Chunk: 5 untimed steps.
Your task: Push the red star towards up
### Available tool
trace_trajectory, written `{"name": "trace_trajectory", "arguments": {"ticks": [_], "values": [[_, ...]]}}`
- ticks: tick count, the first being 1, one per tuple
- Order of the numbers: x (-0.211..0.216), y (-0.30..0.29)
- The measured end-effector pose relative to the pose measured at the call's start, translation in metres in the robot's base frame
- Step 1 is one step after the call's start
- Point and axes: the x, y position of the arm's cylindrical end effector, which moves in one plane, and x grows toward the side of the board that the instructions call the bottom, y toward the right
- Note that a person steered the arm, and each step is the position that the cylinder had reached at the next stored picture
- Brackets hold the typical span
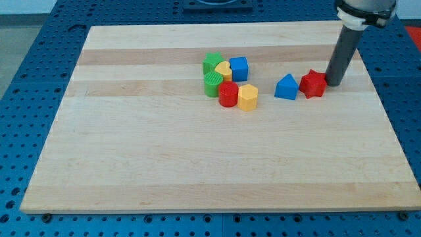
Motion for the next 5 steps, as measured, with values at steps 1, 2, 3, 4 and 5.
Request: {"name": "trace_trajectory", "arguments": {"ticks": [1, 2, 3, 4, 5], "values": [[0.01, 0.0], [0.038, -0.002], [0.068, -0.015], [0.071, -0.045], [0.065, -0.057]]}}
